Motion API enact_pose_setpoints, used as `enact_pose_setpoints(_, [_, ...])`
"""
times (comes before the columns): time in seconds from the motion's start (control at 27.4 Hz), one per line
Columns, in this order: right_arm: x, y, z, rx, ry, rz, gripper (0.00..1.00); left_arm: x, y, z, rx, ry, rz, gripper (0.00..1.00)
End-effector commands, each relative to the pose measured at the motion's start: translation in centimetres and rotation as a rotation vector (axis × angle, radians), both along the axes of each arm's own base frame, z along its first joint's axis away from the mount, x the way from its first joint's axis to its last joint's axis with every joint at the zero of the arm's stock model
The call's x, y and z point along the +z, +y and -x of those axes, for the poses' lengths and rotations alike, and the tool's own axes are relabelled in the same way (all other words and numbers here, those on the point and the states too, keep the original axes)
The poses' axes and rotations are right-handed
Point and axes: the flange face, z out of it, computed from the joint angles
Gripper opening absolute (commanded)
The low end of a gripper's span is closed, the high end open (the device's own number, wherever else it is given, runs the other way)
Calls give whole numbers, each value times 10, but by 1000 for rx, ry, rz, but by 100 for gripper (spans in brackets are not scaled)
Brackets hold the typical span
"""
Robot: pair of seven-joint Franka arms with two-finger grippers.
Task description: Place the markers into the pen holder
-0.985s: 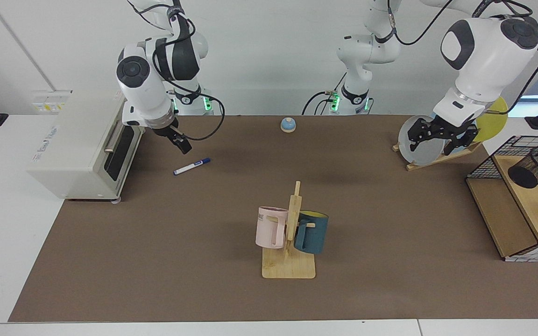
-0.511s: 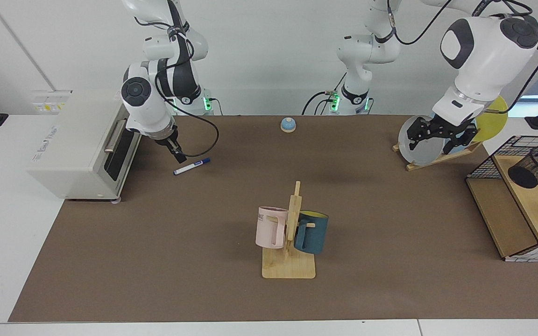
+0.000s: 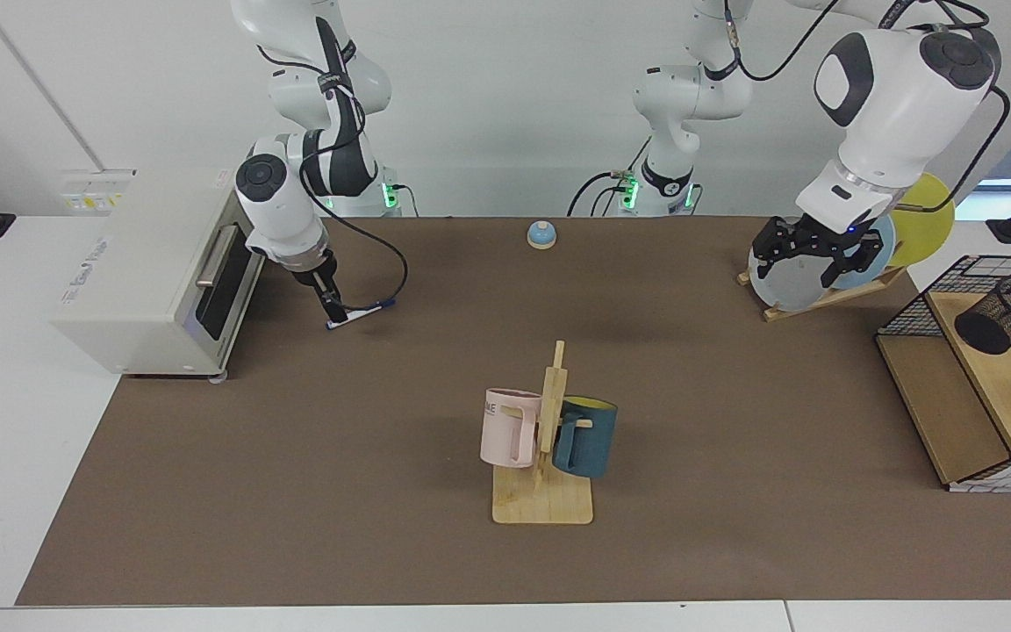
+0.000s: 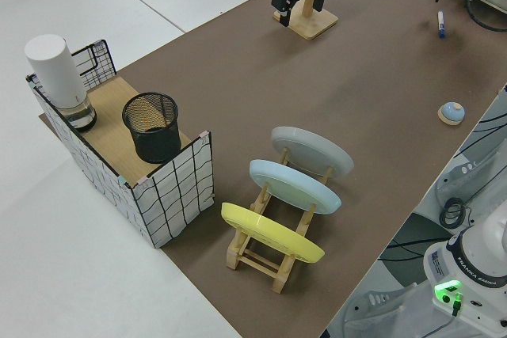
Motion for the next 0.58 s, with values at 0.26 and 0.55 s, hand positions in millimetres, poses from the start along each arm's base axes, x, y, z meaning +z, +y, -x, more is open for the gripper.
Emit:
enact_pose_setpoints(0.26, [-27, -11, 29, -25, -47, -19, 98, -12, -3, 3, 18, 2, -7, 100])
enact_pose_setpoints(0.55, [-43, -24, 42, -36, -73, -47, 97, -10, -2, 1, -111, -24, -8, 100])
